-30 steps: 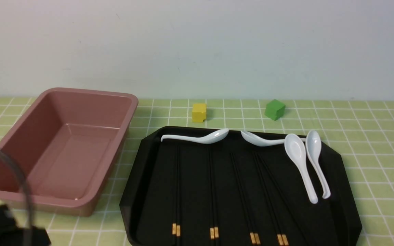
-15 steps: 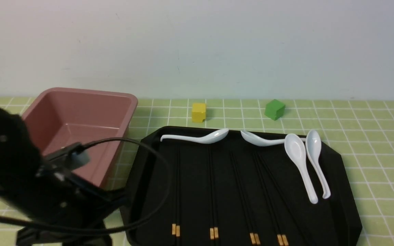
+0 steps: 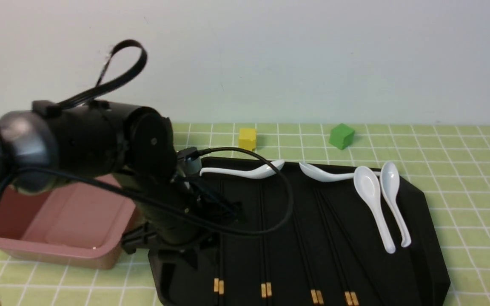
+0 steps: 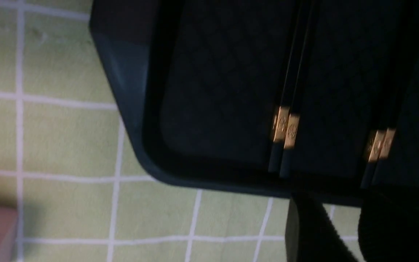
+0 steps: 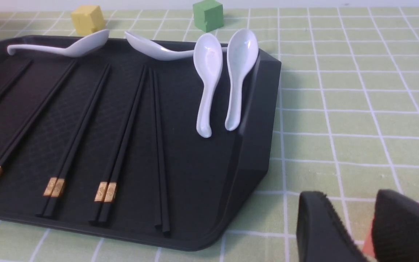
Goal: On green tablecloth take chopsticks from black tray and put them in box.
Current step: 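Reach over to the black tray and grasp a pair of chopsticks with the left gripper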
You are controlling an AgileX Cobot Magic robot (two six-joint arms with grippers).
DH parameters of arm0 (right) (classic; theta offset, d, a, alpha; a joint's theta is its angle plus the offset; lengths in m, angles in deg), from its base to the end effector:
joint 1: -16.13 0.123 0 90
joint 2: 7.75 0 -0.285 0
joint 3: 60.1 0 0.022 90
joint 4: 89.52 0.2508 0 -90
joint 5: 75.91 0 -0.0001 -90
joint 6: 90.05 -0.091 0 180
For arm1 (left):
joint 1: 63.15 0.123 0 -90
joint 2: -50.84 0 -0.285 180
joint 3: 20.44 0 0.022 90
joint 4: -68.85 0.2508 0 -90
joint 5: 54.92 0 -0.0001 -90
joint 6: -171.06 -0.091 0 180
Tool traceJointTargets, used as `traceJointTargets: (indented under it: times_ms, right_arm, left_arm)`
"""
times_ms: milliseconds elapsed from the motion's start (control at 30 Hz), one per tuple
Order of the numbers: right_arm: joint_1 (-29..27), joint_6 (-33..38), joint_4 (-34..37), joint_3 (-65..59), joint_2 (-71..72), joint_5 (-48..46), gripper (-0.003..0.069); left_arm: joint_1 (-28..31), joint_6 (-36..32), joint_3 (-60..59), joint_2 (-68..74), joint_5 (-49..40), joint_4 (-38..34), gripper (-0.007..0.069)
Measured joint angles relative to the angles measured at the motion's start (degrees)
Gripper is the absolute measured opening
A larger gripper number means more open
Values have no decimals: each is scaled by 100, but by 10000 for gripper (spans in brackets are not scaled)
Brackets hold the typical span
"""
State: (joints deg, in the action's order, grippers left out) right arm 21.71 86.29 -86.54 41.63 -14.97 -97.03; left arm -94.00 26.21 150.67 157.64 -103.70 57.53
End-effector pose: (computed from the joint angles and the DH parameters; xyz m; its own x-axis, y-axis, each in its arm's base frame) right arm 0.0523 0.0068 0.1744 -0.2952 0.0838 -0.9518 -0.0825 0.9902 0.1128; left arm 0.2874 -0.1873 0.2204 -0.9741 -0.1989 -0.1076 -0.1603 0.9429 -0.2921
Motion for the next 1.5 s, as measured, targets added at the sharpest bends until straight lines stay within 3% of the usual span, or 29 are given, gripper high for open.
traceJointTargets:
  times_ms: [167,400,900,1067,1300,1500]
  right_arm:
    - [0,0,0,0,0,0,240]
    - [0,0,0,0,0,0,240]
    - [0,0,0,0,0,0,240]
    - [0,0,0,0,0,0,240]
    - [0,0,0,0,0,0,240]
    - [0,0,0,0,0,0,240]
  left_arm:
    - [-87,-4,475,759,-102,135,306]
    - [-98,39,869,1356,-127,519,309]
    - [-98,455,946,1694,123,521,308]
    - [-98,596,1007,1746,39,618,275]
    - [-98,598,1013,1757,-38,708,121]
    - [-98,145,1013,1609,-49,205,118]
